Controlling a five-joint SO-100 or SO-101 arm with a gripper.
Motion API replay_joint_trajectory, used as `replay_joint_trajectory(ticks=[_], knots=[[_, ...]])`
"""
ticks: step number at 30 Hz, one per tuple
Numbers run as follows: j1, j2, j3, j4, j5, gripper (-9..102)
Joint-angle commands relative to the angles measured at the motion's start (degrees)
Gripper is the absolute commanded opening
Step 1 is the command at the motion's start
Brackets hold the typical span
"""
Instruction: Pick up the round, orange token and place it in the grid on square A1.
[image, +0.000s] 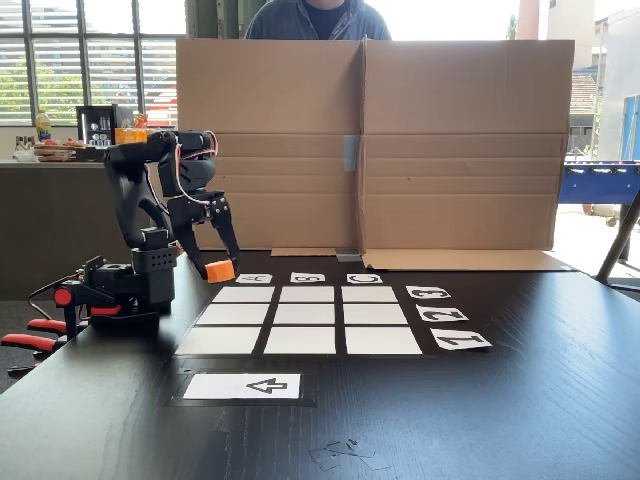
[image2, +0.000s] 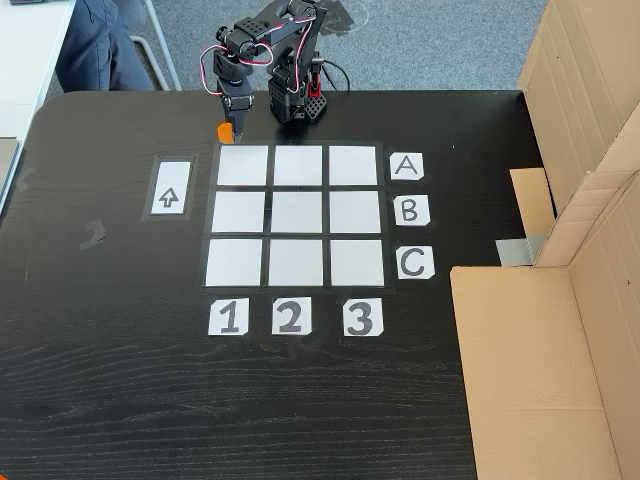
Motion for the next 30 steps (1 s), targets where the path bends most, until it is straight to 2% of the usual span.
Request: replay_joint_trajectory(ticks=[1,16,30], knots=[[-0.53,3.78,1.93,0.09,0.00,7],[-2.29,8.17,11.60,-1.76,-0.09,7],[-1.85,1.93,16.26,-9.40,-0.35,7]])
